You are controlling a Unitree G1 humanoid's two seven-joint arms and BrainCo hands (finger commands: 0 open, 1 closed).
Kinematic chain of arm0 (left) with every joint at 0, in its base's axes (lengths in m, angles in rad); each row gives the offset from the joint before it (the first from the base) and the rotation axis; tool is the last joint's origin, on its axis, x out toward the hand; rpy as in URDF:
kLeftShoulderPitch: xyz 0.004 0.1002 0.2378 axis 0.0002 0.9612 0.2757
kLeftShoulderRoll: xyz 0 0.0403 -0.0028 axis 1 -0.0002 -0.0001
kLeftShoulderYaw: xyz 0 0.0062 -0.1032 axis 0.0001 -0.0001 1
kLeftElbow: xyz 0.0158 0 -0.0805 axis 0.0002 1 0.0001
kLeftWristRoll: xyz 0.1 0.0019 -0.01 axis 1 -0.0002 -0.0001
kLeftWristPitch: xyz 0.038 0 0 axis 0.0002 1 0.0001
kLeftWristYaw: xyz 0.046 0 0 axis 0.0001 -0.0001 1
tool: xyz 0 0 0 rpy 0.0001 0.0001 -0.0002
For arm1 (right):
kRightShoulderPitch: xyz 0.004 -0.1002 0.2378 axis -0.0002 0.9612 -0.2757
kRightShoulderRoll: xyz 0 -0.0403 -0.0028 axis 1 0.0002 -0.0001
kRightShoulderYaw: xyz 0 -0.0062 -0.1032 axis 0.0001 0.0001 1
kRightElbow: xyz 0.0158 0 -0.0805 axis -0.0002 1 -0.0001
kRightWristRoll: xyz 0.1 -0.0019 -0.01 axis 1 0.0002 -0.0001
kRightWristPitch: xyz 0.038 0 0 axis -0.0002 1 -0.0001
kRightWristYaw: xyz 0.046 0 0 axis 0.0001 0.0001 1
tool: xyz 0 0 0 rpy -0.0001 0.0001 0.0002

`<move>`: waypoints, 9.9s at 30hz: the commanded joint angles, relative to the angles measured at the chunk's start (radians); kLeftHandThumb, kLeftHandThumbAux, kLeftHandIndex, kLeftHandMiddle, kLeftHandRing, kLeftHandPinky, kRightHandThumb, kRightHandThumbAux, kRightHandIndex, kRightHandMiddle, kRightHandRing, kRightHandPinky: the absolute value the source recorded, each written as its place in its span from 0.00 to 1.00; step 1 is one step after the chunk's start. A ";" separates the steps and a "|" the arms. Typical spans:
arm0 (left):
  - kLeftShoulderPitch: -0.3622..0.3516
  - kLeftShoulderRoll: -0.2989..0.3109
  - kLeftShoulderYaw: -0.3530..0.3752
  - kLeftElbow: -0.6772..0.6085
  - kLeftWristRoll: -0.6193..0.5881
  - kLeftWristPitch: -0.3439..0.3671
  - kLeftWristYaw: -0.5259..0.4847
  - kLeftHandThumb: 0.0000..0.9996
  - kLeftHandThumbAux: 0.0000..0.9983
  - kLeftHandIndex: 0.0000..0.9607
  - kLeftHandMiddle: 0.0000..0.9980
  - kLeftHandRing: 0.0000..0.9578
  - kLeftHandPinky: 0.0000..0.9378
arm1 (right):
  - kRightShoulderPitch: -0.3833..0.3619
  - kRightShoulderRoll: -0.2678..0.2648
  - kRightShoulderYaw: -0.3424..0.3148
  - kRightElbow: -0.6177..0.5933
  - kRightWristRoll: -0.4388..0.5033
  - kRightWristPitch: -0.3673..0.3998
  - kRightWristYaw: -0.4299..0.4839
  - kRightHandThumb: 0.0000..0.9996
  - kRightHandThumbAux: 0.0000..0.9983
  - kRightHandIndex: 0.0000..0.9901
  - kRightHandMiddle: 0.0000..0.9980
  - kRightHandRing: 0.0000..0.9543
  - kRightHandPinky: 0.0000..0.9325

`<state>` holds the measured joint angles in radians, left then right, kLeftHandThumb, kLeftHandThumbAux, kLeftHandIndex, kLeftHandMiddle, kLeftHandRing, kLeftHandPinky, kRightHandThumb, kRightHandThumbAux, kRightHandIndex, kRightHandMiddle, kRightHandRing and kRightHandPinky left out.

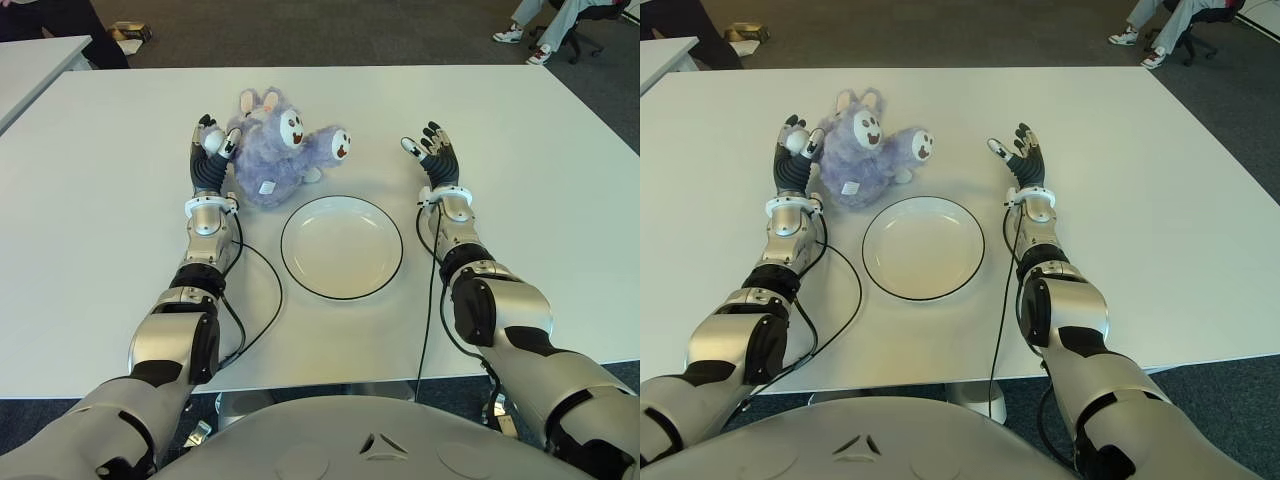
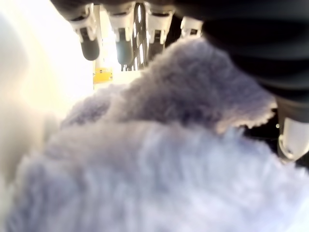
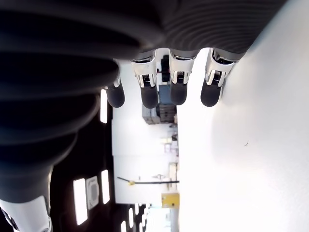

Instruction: Put the doll into the plate.

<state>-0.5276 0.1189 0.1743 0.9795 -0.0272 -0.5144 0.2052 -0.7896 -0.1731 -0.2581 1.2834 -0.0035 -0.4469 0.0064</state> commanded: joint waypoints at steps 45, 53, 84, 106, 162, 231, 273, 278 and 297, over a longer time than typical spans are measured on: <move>0.118 -0.038 -0.016 0.079 0.020 -0.005 0.002 0.00 0.47 0.00 0.08 0.05 0.00 | 0.082 0.029 0.003 0.050 0.001 0.045 0.002 0.07 0.68 0.02 0.03 0.03 0.03; 0.112 -0.038 -0.014 0.086 0.018 -0.005 0.003 0.00 0.47 0.00 0.09 0.06 0.00 | 0.080 0.029 0.003 0.050 0.001 0.047 0.002 0.06 0.69 0.02 0.03 0.03 0.04; 0.124 -0.040 -0.018 0.073 0.024 -0.004 0.013 0.00 0.48 0.00 0.10 0.07 0.00 | 0.084 0.030 0.007 0.051 -0.002 0.048 0.001 0.06 0.68 0.02 0.03 0.03 0.04; 0.120 -0.044 -0.017 0.086 0.023 -0.010 0.014 0.00 0.48 0.00 0.09 0.07 0.01 | 0.086 0.027 0.005 0.052 -0.001 0.048 0.004 0.07 0.67 0.02 0.03 0.03 0.03; 0.112 -0.048 -0.012 0.078 0.012 -0.003 0.000 0.00 0.48 0.00 0.10 0.09 0.07 | 0.083 0.026 0.009 0.051 -0.005 0.048 -0.001 0.05 0.68 0.01 0.03 0.02 0.03; 0.125 -0.053 -0.020 0.062 0.020 0.002 0.008 0.00 0.49 0.00 0.09 0.08 0.05 | 0.090 0.021 -0.006 0.049 0.007 0.043 0.009 0.06 0.68 0.02 0.03 0.03 0.05; 0.135 -0.062 -0.020 0.035 0.019 0.002 0.009 0.00 0.48 0.00 0.10 0.09 0.04 | 0.091 0.016 -0.008 0.050 0.007 0.049 0.012 0.06 0.66 0.02 0.03 0.03 0.04; 0.137 -0.064 -0.021 0.032 0.019 0.003 0.010 0.00 0.48 0.00 0.10 0.09 0.05 | 0.091 0.015 -0.008 0.050 0.007 0.047 0.013 0.05 0.66 0.02 0.03 0.03 0.04; 0.136 -0.058 -0.019 0.033 0.019 0.005 0.007 0.00 0.49 0.00 0.10 0.09 0.05 | 0.091 0.020 -0.009 0.049 0.008 0.045 0.012 0.06 0.65 0.02 0.03 0.03 0.04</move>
<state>-0.5145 0.1083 0.1736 0.9451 -0.0269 -0.5224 0.2063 -0.7865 -0.1803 -0.2625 1.2830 -0.0027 -0.4490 0.0163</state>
